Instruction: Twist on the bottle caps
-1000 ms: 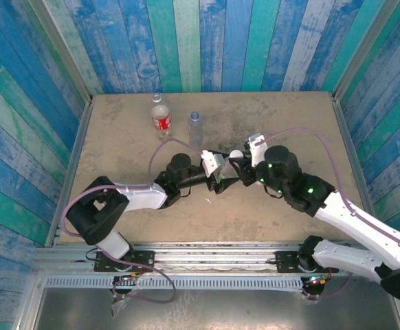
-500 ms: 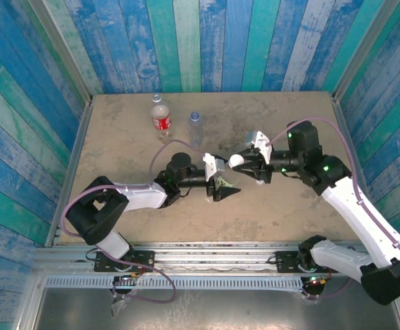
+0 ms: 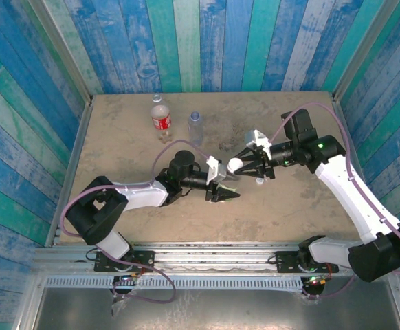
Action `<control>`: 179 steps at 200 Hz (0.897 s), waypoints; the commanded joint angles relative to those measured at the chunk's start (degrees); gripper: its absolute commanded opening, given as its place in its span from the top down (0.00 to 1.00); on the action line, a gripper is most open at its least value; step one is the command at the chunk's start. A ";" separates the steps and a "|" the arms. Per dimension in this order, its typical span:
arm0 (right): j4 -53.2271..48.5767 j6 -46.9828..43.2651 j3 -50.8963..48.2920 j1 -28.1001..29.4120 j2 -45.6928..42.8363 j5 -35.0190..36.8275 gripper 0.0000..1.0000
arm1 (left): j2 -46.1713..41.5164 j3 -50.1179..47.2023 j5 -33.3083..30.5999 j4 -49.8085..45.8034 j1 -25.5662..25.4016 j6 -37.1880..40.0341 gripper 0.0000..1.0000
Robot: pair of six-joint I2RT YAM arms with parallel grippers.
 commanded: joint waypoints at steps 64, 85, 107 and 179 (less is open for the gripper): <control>26.69 37.55 -17.20 6.53 -16.39 31.79 0.12 | -0.78 -1.49 -18.32 9.00 0.26 -1.70 0.49; 32.17 44.29 -21.82 9.97 -19.59 42.45 0.11 | -0.82 -1.85 -22.92 10.53 0.27 -1.68 0.49; 34.45 46.98 -24.42 16.10 -20.84 53.32 0.12 | -0.70 -1.38 -24.34 11.16 0.21 -2.24 0.49; 43.90 55.39 -26.98 22.77 -15.22 61.37 0.15 | 0.47 -0.42 -25.03 11.80 -0.40 -3.83 0.49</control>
